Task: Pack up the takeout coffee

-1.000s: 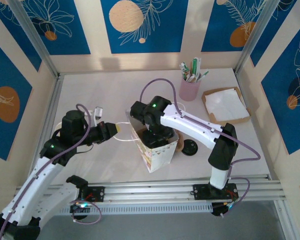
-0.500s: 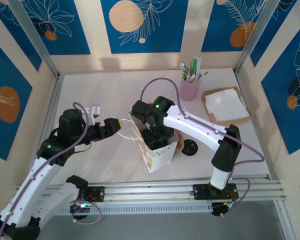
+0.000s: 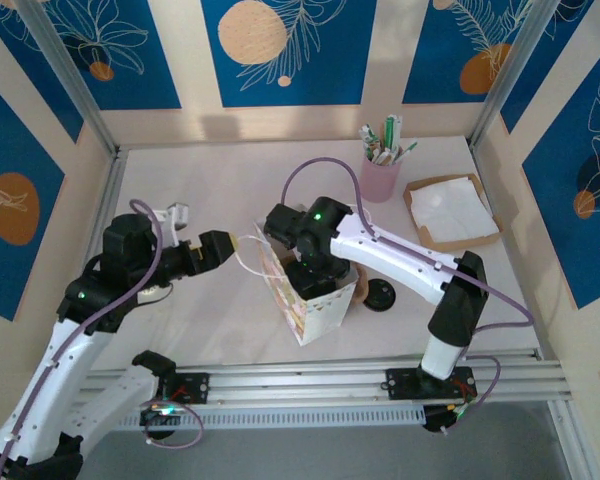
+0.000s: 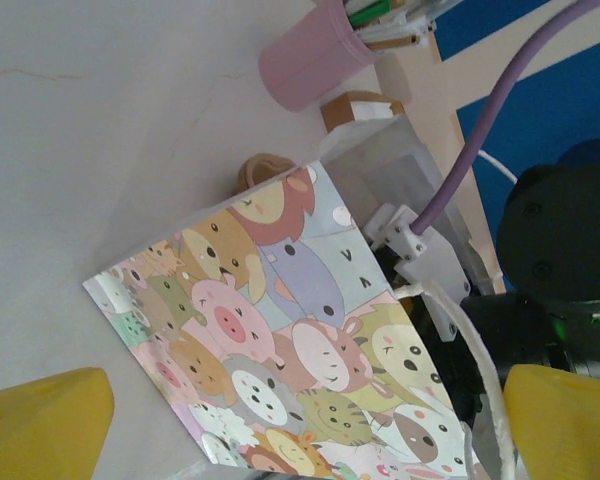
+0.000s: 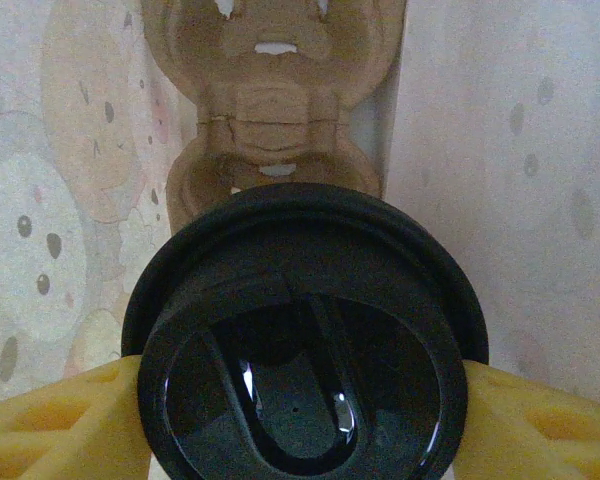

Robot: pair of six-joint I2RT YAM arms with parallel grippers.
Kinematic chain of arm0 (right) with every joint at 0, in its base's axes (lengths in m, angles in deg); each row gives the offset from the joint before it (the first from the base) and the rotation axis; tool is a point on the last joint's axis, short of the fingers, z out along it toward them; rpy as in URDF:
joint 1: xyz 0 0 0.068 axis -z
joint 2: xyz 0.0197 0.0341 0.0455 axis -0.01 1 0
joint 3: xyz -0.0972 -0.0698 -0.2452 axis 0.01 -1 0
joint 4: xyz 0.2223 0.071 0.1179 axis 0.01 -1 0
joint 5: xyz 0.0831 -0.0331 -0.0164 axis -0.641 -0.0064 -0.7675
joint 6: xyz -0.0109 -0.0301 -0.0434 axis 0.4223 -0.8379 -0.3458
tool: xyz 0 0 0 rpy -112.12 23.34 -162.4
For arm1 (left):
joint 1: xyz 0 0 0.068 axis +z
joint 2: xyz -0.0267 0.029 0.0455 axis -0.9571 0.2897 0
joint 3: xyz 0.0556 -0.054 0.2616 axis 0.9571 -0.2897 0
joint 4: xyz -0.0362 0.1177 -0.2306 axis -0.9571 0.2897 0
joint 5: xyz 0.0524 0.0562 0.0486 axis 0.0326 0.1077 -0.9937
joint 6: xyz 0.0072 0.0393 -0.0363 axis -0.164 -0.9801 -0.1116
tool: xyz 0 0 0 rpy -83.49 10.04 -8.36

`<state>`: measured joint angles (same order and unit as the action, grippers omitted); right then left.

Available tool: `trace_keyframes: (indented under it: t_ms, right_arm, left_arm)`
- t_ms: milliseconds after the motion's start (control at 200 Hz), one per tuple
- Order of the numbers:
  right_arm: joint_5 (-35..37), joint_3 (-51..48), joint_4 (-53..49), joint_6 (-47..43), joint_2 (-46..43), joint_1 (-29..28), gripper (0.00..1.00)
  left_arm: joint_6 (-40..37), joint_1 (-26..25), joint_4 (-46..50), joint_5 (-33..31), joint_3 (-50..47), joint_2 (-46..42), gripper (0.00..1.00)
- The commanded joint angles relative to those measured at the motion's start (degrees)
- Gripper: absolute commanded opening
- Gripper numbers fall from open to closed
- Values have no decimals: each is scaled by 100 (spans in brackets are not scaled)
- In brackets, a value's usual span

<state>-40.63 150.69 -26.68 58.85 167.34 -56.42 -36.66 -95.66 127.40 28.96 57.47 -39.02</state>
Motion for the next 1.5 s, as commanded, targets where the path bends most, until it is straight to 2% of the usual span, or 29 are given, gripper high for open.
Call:
trace_keyframes:
  t_ms: [0,390,855,1495]
  right_arm:
    - [55,-71,15,-26,-221,-36,68]
    - [99,-281,172,-39,-358,-53,68]
    - [89,-612,373,-29,-507,-31,68]
    - [-43,-791,509,-50,-463,57,68]
  left_arm:
    - [-276,174,360,-252,374,-39,100]
    - [-742,531,1398,-1198,891,227,100]
    - [-534,605,952,-753,71,431,79]
    - [-521,607,774,-660,-15,455,78]
